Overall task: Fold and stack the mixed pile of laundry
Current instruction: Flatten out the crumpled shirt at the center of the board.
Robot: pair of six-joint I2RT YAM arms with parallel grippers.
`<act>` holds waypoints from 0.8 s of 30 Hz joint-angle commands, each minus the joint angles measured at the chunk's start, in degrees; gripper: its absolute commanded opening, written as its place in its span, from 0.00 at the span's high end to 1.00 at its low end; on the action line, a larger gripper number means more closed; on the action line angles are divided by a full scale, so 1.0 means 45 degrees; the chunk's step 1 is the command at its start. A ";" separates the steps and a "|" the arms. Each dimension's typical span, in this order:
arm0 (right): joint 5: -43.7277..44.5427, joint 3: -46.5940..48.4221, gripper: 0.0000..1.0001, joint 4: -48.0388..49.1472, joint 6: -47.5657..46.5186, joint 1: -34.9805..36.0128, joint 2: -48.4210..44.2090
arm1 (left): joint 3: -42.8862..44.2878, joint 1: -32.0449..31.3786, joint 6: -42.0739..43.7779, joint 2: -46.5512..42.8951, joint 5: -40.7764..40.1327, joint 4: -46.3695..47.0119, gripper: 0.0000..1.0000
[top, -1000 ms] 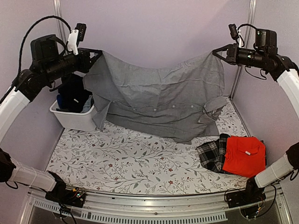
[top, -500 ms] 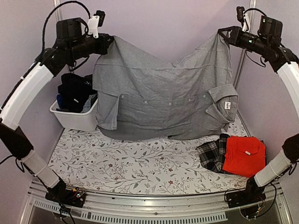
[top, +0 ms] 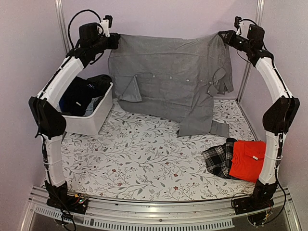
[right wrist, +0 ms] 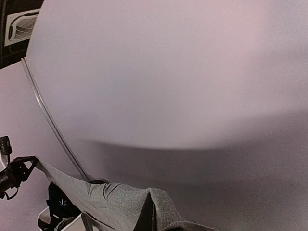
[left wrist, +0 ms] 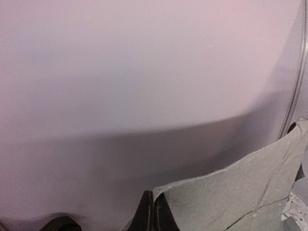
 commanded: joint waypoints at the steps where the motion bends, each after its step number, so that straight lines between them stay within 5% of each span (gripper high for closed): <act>1: -0.2289 0.0654 1.00 0.3800 0.1340 0.0029 -0.1243 | -0.0361 0.0034 0.0505 -0.2072 0.1614 0.2272 1.00; 5: -0.2893 -0.2610 1.00 0.2415 0.0166 0.0270 -0.2614 | -0.3457 0.0090 0.1024 -0.3611 0.2390 0.1379 1.00; 10: -0.2438 -1.0751 1.00 0.2553 -0.1190 0.0655 -0.6354 | -0.9735 0.0116 0.0379 -0.6683 0.2182 0.2500 1.00; 13: -0.2133 -1.4301 1.00 0.2202 -0.1280 0.0932 -0.8374 | -1.1157 0.0129 0.0531 -0.7179 0.2160 0.1282 1.00; 18: -0.2701 -1.7683 1.00 0.1139 -0.0969 0.1195 -1.0244 | -1.2601 0.0052 0.0316 -0.7318 0.3335 -0.1454 1.00; 22: -0.3157 -1.8758 1.00 -0.1066 -0.1290 0.1495 -1.0471 | -1.4852 0.0049 -0.0054 -0.9013 0.2514 -0.1958 1.00; 24: -0.3737 -1.9231 0.85 -0.2134 -0.1552 0.1672 -1.0445 | -1.5239 -0.0003 -0.0147 -0.9309 0.2383 -0.3028 0.90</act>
